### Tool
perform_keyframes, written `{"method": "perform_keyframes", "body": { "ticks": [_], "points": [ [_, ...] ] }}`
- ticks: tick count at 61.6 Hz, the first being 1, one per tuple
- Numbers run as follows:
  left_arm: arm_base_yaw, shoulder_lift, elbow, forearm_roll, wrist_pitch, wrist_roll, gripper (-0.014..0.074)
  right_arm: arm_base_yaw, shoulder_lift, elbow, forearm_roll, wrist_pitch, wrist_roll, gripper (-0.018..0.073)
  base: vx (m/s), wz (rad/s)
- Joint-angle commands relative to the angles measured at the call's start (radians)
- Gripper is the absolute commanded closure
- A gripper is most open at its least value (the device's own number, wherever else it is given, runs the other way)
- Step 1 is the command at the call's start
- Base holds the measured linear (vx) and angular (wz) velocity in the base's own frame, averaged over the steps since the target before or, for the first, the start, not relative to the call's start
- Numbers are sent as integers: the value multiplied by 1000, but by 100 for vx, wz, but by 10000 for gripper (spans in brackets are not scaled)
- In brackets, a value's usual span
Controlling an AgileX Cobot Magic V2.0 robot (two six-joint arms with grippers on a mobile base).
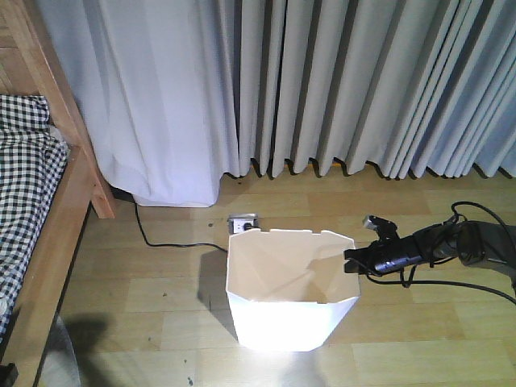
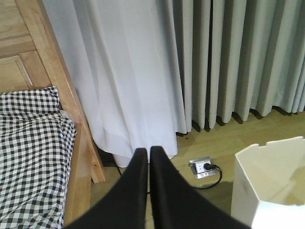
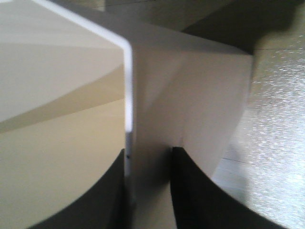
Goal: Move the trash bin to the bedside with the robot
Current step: 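Lower the held bin onto the floor near the bed with the right gripper, then open the right gripper to release the bin rim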
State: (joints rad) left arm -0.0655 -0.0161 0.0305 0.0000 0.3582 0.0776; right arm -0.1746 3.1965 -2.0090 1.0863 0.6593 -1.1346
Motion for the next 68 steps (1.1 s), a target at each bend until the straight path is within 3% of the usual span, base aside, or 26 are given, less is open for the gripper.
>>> {"method": "perform_keyframes", "body": {
  "ticks": [1,11,20,28,38,46,53,68],
  "points": [
    [0,-20,18,0,-69,-5,603,-5,-63,-19,13,60,-2,253,0,0],
    [0,-20,18,0,-69,-5,603,-5,-63,-19,-30,60,-2,68,0,0],
    [0,-20,18,0,-69,-5,603,-5,-63,-19,-48,50,-2,-9,0,0],
    [0,-20,18,0,-69,-5,603,-5,-63,-19,-46,54,5,-10,0,0],
    [0,-20,18,0,-69,-5,603,-14,-63,-19,-75,185,28,-8,0,0],
    [0,-20,18,0,-69,-5,603,-26,-66,-19,-20,163,33,-8,0,0],
    [0,-20,18,0,-69,-5,603,-25,-86,-17,-92,152,46,-8,0,0],
    [0,-20,18,0,-69,-5,603,-19,-190,61,-232,57,172,-8,0,0]
  ]
}}
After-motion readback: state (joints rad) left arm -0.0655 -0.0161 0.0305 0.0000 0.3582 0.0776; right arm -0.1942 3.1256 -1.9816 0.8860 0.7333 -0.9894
